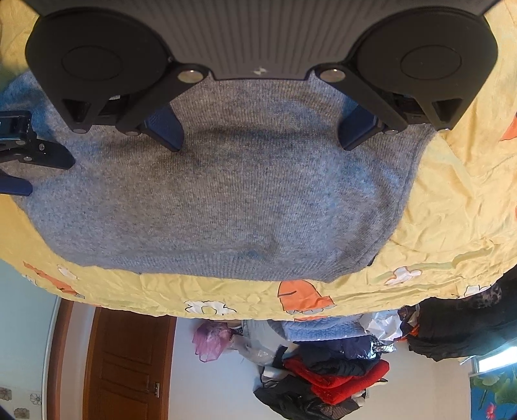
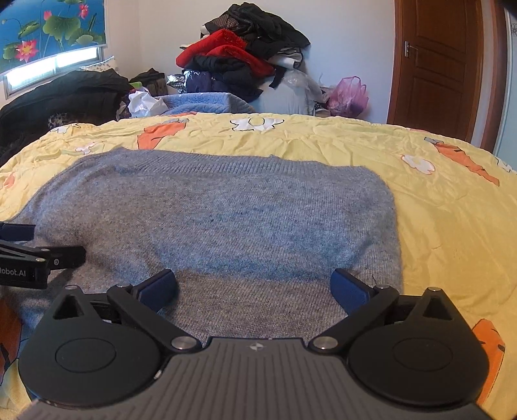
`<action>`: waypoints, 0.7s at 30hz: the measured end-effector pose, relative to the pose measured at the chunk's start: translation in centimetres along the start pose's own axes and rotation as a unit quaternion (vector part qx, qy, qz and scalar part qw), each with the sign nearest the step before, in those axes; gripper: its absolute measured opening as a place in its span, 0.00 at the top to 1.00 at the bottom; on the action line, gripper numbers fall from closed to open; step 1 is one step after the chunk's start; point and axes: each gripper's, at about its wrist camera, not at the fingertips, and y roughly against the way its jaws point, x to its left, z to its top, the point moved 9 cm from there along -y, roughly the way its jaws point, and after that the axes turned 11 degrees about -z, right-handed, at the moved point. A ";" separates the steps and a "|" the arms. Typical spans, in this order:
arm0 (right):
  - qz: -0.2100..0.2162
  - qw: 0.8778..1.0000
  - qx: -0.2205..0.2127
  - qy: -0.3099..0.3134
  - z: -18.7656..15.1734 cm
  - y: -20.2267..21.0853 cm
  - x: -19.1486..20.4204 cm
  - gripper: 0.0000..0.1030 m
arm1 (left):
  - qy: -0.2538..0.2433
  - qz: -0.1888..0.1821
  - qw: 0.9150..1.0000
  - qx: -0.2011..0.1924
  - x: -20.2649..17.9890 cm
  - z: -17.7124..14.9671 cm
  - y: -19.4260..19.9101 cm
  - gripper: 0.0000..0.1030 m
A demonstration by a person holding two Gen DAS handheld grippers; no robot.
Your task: Fold small clothes
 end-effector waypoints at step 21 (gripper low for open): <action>0.175 0.876 0.117 -0.433 -7.3 9.9 -8.6 0.06 | 0.477 -0.247 0.838 -0.096 8.3 -6.2 10.4 0.00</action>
